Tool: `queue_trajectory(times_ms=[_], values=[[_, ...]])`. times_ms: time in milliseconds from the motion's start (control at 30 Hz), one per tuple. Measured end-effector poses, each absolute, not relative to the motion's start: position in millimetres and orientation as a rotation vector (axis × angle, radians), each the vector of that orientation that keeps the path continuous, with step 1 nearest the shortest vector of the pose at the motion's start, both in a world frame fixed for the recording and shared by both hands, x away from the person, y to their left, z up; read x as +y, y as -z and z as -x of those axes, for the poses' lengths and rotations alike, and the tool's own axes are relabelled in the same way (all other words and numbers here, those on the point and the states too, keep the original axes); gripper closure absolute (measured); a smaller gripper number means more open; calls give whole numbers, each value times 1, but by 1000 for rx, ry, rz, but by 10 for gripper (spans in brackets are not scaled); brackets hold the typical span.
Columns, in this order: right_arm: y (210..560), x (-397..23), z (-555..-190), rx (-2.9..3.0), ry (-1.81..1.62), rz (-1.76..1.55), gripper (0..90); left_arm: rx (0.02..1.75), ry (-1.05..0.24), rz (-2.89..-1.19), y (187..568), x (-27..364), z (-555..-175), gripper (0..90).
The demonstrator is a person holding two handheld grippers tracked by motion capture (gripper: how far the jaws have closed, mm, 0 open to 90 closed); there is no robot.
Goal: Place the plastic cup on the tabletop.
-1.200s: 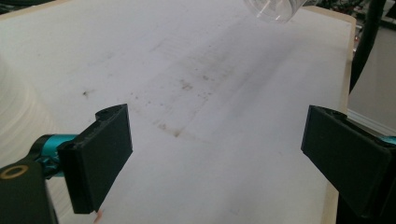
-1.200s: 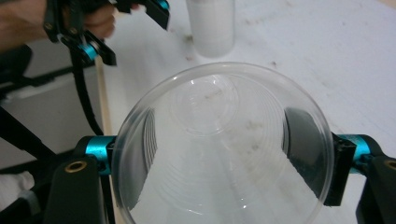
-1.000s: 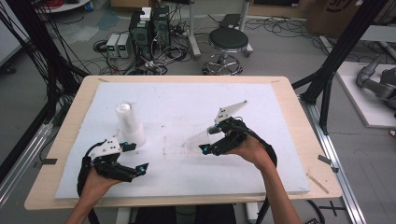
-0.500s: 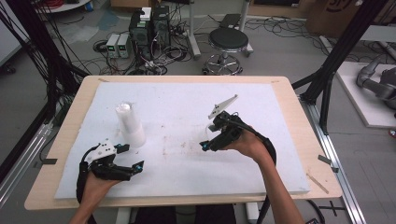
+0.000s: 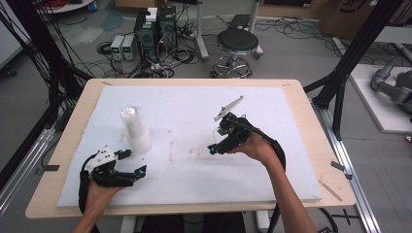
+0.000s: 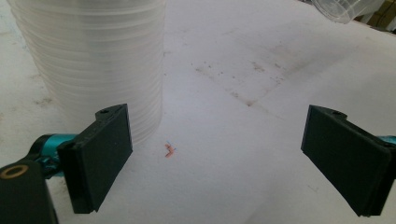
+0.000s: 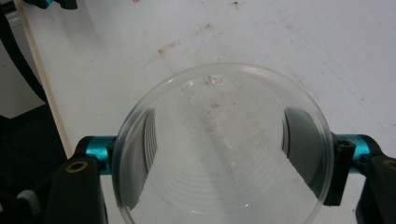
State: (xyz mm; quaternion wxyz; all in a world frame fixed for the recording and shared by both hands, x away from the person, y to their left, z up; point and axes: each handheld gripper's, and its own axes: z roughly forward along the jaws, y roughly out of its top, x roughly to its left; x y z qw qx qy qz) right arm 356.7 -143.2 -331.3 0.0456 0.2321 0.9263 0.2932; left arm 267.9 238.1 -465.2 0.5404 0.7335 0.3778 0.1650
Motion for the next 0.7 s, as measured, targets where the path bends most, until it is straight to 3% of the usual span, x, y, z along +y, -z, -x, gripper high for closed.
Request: queue_trajectory(times_ms=[700], values=[[333, -141, -362, 2850, -835, -742, 267, 896, -432, -1735, 466, 238, -264, 86]])
